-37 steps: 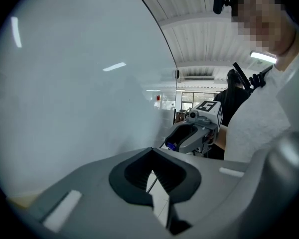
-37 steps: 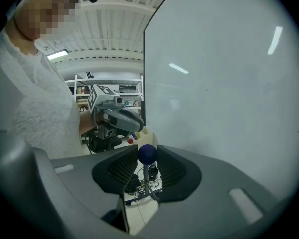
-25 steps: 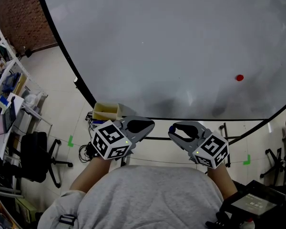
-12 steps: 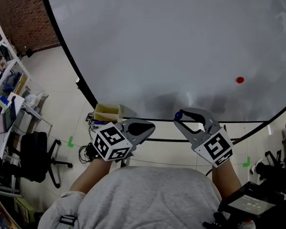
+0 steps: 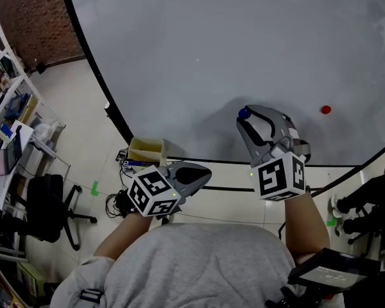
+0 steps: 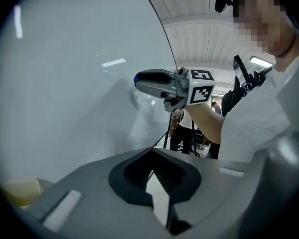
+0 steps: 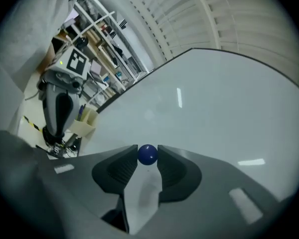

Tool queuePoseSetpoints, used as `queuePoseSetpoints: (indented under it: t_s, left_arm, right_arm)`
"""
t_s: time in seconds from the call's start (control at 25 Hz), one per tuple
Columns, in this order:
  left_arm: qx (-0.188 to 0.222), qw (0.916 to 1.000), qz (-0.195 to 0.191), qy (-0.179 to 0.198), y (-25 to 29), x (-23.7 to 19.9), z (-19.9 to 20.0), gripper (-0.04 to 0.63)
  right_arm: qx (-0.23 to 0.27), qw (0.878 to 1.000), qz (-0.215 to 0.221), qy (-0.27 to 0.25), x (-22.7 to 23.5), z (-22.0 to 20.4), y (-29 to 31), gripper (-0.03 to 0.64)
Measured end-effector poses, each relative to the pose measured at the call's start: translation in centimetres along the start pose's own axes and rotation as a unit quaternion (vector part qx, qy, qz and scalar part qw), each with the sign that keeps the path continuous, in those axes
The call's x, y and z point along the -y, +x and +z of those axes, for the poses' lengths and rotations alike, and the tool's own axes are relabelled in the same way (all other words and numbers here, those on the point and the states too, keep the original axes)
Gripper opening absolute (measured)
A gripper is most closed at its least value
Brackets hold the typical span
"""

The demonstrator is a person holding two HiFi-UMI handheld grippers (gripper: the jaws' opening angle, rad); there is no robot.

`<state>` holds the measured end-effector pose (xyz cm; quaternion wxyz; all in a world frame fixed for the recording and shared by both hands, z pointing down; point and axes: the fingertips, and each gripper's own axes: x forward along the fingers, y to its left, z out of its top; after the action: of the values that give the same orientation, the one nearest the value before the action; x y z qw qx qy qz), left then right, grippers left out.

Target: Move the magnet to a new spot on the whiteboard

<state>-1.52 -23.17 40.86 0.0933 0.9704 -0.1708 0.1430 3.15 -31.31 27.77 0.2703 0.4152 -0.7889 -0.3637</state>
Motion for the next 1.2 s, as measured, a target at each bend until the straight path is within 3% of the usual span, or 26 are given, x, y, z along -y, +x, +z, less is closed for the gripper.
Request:
queuePoseSetpoints:
  t_s: [0.16, 0.72, 1.0, 1.12, 1.2]
  left_arm:
    - [0.000, 1.0000, 0.002, -0.003, -0.2, 0.1, 0.2, -0.014]
    - [-0.005, 0.9999, 0.012, -0.001, -1.0, -1.0, -1.4, -0.014]
    - [-0.006, 1.0000, 0.006, 0.002, -1.2, -1.0, -1.5, -0.014]
    - [-0.006, 1.0000, 0.004, 0.004, -1.2, -0.8, -1.6, -0.014]
    - [-0.005, 1.0000, 0.003, 0.005, -1.5, -0.9, -1.5, -0.014]
  right_arm:
    - [-0.029, 0.994, -0.067, -0.077, 2.6, -0.3, 0.9, 0.126]
    - [-0.052, 0.981, -0.124, -0.143, 2.2, -1.3, 3.4, 0.122]
    - [-0.040, 0.989, -0.104, -0.099, 2.0, -0.9, 3.3, 0.118]
    - [-0.034, 0.990, -0.108, -0.084, 2.2, -0.4, 2.4, 0.163]
    - [-0.028, 0.991, -0.108, -0.070, 2.3, 0.1, 1.6, 0.152]
